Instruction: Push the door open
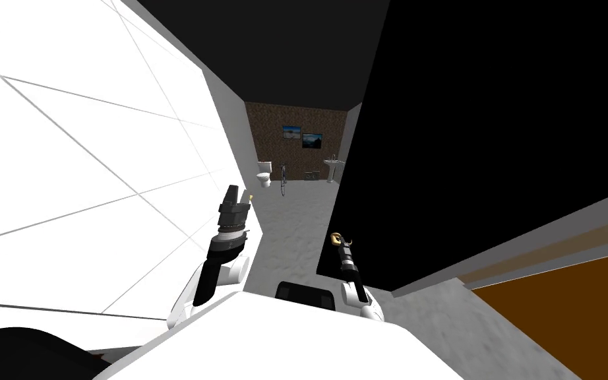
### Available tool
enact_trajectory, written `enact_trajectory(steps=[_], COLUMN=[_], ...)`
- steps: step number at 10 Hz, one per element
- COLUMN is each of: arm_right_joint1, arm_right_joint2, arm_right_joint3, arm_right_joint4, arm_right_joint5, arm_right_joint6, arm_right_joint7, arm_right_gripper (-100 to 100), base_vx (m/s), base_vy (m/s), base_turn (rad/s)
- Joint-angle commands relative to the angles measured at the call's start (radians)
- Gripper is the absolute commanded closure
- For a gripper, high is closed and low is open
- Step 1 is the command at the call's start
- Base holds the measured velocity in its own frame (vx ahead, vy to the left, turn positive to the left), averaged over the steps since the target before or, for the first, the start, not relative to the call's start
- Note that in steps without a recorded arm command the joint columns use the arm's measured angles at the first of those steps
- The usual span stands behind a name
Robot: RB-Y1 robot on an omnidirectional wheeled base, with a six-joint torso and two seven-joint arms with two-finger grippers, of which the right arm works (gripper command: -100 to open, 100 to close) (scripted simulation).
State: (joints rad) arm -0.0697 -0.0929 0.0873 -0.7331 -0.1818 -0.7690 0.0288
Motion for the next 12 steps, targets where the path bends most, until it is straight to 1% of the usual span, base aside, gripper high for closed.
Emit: enact_trajectory(steps=[1,3,7,11,12], arm_right_joint1=[-0.002,-0.006,-0.011,-0.015,-0.008], arm_right_joint2=[-0.013,-0.012,-0.011,-0.009,-0.009], arm_right_joint3=[-0.034,-0.064,-0.113,-0.145,-0.141], arm_right_joint4=[-0.003,0.004,0.017,0.024,0.021], arm_right_joint5=[-0.013,-0.023,-0.041,-0.053,-0.051], arm_right_joint6=[-0.005,-0.005,-0.006,-0.006,-0.001], arm_right_joint7=[0.006,0.016,0.032,0.042,0.042], arm_right_gripper=[100,100,100,100,100], base_vx=[0.200,0.189,0.189,0.160,0.073], base_vy=[0.126,0.139,0.100,0.075,0.031], base_turn=[-0.073,-0.090,-0.066,-0.051,-0.034])
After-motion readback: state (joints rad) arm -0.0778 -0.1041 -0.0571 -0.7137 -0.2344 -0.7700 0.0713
